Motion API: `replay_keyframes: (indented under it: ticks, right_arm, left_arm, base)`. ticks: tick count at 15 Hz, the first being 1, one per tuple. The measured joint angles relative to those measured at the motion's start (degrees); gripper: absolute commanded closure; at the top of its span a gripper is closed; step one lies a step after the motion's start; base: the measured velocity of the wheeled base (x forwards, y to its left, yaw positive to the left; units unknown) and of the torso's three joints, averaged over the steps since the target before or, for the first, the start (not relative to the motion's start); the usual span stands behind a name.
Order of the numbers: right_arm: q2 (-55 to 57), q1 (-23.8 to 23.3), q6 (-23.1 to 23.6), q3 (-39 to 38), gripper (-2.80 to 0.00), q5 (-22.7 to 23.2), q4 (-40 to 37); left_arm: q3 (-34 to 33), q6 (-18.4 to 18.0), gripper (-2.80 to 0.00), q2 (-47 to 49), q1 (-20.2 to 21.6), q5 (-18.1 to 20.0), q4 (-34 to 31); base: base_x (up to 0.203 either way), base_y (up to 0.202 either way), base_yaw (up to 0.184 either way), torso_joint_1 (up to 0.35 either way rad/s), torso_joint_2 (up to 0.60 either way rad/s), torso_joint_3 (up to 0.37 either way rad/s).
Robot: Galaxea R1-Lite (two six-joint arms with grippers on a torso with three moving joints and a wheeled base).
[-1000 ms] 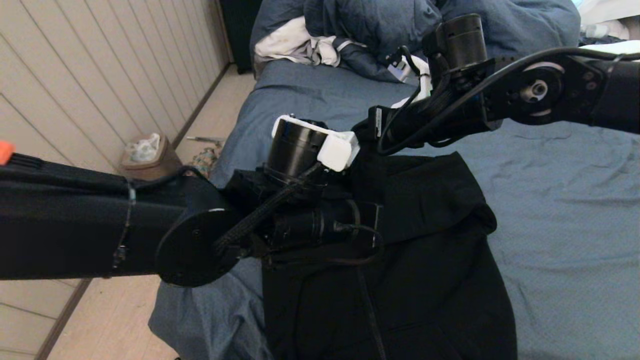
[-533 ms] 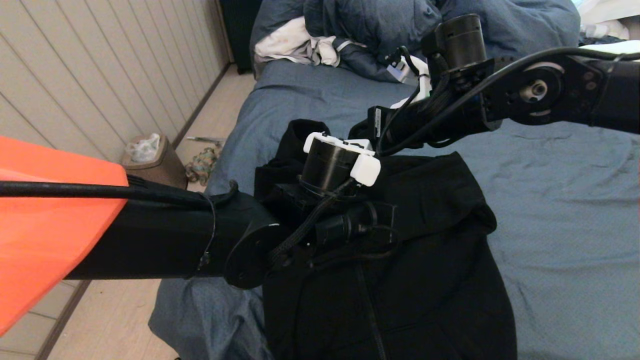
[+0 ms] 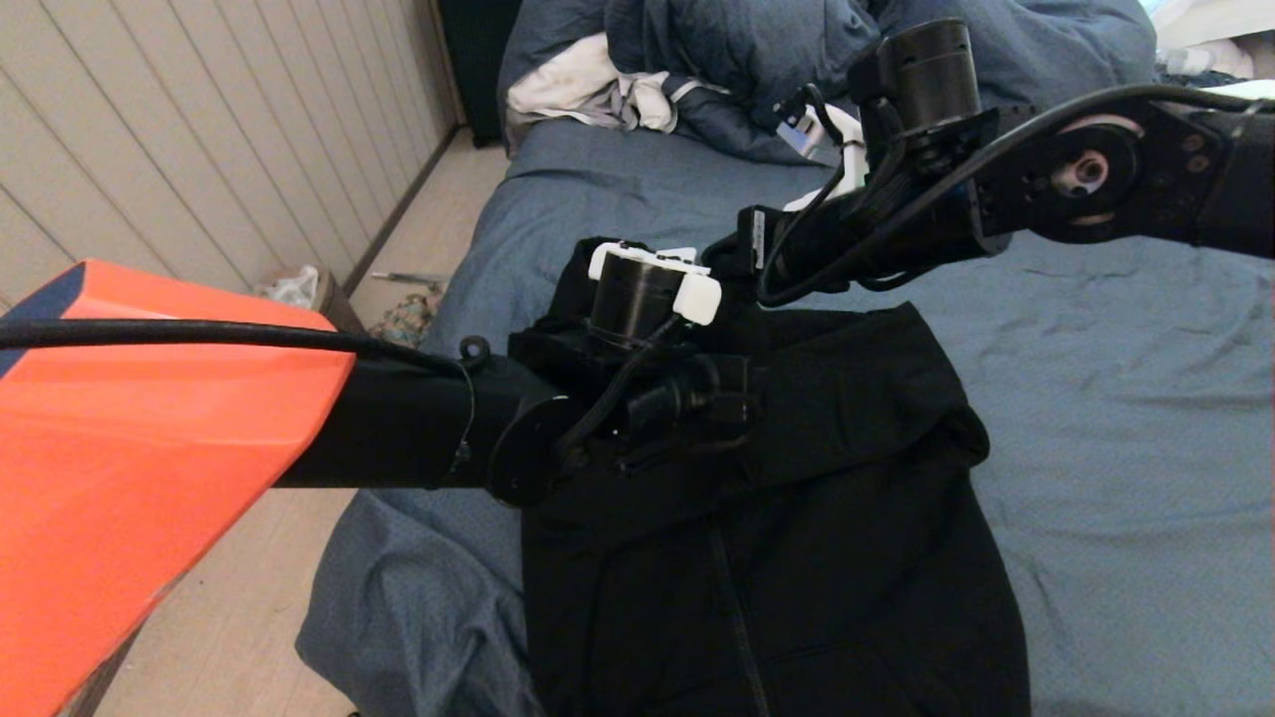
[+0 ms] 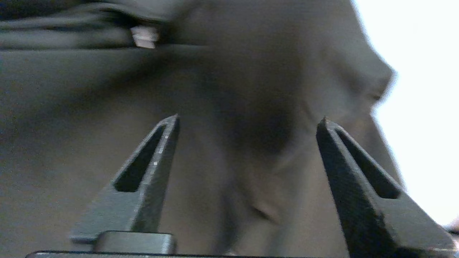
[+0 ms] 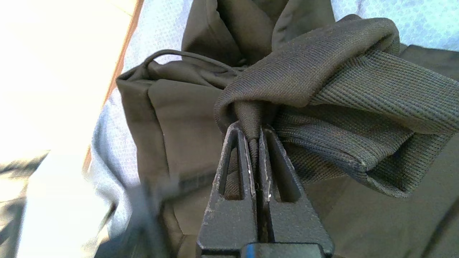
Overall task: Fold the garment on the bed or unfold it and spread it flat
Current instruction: Unfold the black sweatshirt
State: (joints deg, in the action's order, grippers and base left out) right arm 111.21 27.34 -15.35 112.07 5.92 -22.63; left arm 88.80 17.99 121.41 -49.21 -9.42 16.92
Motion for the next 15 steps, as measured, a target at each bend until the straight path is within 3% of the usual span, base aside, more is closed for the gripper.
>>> replay_keyframes:
  ticks: [1, 2, 12, 13, 15]
  right_arm:
    - [-0.24, 0.02, 0.02, -0.15, 0.00, 0.04, 0.00]
    - [-0.39, 0.05, 0.02, -0.35, 0.00, 0.09, 0.00]
    - [-0.72, -0.09, 0.17, -2.28, 0.00, 0.18, 0.09]
    - [-0.72, -0.11, 0.16, -2.39, -2.80, -0.02, 0.06]
    - [-1.02, -0.11, 0.38, -3.10, -2.80, -0.22, 0.24]
  left_arm:
    - [0.51, -0.02, -2.80, 0.63, 0.74, -0.03, -0.09]
    - [1.31, 0.02, 0.00, 1.35, 1.09, -0.01, -0.12]
    - [4.94, 0.17, 0.00, 3.08, 1.40, -0.17, -0.96]
    - [4.97, 0.22, 0.00, 3.05, 1.40, -0.17, -0.91]
    - [4.88, 0.35, 0.00, 2.94, 1.39, -0.17, -0.85]
  base:
    - [0.000, 0.000, 0.000, 0.000, 0.00, 0.000]
    - [0.000, 0.000, 0.000, 0.000, 0.00, 0.000]
    - [0.000, 0.000, 0.000, 0.000, 0.00, 0.000]
    - [0.000, 0.000, 0.000, 0.000, 0.00, 0.000]
    - [0.000, 0.000, 0.000, 0.000, 0.00, 0.000]
